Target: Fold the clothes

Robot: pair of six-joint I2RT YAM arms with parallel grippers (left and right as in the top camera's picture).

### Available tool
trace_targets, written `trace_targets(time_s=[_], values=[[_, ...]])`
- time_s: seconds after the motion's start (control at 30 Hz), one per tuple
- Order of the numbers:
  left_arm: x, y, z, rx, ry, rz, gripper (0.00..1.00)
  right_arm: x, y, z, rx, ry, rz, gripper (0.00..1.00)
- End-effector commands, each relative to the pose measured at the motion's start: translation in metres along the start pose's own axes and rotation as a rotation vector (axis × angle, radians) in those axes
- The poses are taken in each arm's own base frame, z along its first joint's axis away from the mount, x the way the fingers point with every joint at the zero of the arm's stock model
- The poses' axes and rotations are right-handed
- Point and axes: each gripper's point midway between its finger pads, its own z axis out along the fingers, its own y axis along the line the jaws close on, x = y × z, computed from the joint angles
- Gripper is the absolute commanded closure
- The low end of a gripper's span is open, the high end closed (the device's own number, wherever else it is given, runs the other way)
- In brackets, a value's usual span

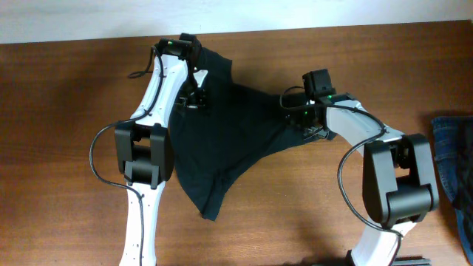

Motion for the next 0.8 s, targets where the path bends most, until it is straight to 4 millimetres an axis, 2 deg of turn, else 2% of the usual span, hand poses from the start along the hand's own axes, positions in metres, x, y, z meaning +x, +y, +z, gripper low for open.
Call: trace_targets(time_s=[0.0,0.03,0.07,0.13,0.27,0.37,0.5,0.73,0.77], values=[[-0.004,0.009,-0.001,-0.034,-0.021,0.002,0.58,0.002,-0.003,0.005,0.02,-0.002,0.005,0.2],[-0.005,0.009,0.001,-0.034,-0.026,0.002,0.75,0.002,-0.002,0.005,0.018,-0.004,0.005,0.2],[-0.006,0.009,0.004,-0.034,-0.029,0.002,0.87,0.001,-0.002,0.005,0.018,-0.005,0.007,0.2],[-0.006,0.01,0.012,-0.034,-0.025,0.002,0.99,0.001,-0.002,0.005,0.017,-0.007,0.012,0.2],[0.001,0.012,0.035,-0.035,0.006,0.0,0.99,0.001,-0.002,0.005,0.016,-0.008,0.03,0.2],[0.007,0.014,0.053,-0.035,0.025,-0.002,1.0,-0.001,-0.001,0.005,0.011,-0.016,0.03,0.29],[0.014,0.016,0.064,-0.036,0.049,-0.004,0.99,-0.003,0.001,0.005,0.006,-0.024,0.03,0.59],[0.012,0.015,0.064,-0.035,0.04,-0.003,0.99,-0.002,-0.001,0.005,0.011,-0.018,0.03,0.94],[0.012,0.015,0.064,-0.035,0.04,-0.003,0.99,-0.002,-0.001,0.005,0.013,-0.017,0.031,0.96]])
